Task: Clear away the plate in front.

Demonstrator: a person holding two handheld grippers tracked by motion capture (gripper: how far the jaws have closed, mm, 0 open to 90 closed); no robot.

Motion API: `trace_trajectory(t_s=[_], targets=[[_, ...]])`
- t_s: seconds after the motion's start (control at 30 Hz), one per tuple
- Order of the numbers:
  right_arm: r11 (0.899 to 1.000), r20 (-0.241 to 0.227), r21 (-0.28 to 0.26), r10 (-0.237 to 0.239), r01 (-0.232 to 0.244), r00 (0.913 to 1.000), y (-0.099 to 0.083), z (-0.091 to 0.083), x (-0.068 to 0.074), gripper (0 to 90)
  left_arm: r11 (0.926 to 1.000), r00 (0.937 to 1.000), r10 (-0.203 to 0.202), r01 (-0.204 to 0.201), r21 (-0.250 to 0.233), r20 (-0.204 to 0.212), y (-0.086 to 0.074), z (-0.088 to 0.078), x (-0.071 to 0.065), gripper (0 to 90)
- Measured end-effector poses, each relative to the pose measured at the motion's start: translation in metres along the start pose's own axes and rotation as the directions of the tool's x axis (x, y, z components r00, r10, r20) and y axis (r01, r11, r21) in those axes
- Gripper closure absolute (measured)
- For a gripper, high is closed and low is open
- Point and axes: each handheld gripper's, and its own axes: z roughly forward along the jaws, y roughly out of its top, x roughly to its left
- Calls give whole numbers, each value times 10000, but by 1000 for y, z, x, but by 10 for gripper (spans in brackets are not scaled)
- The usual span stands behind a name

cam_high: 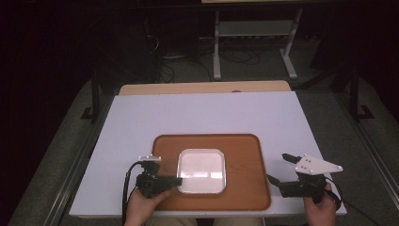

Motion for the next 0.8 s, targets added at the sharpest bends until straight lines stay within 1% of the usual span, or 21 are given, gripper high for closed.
trace_trajectory(t_s=[0.07,0.17,0.27,0.37,0.4,0.5,0.57,0.6,0.67,0.73,0.8], targets=[[10000,-1,0,2,-2,10000,0,0,0,126,10000,10000,-31,31,25,31,1,1,0,694],[10000,21,-5,18,-18,10000,0,0,0,126,9999,9999,129,-129,1,-51,2,2,-1,694],[10000,39,-39,47,-47,10000,0,-1,-1,126,9998,9998,179,-179,-51,-79,3,1,-2,694],[9999,12,-84,102,-102,9999,-1,-1,-1,126,9992,9992,394,-394,31,-80,4,-2,-1,689],[9999,11,-103,114,-113,9999,-1,0,-1,126,9992,9991,411,-411,0,-125,4,-2,-2,683],[9996,37,-218,174,-173,9998,-1,-1,-1,126,9977,9975,670,-672,-78,-209,6,-5,-1,668],[9993,22,-297,247,-247,9997,-2,0,-2,126,9968,9968,774,-778,-179,-210,7,-6,0,655],[9991,20,-326,285,-284,9996,-2,0,-2,126,9956,9955,903,-910,-239,-275,8,-7,0,638],[9986,1,-340,403,-402,9992,-3,-1,-4,126,9915,9921,1228,-1238,-404,-274,10,-9,0,618],[9979,-15,-373,523,-523,9986,-4,-1,-5,126,9860,9869,1570,-1588,-506,-377,12,-10,-1,610],[9972,-38,-393,633,-634,9980,-5,-1,-7,126,9790,9806,1913,-1938,-638,-435,14,-11,-2,591]])
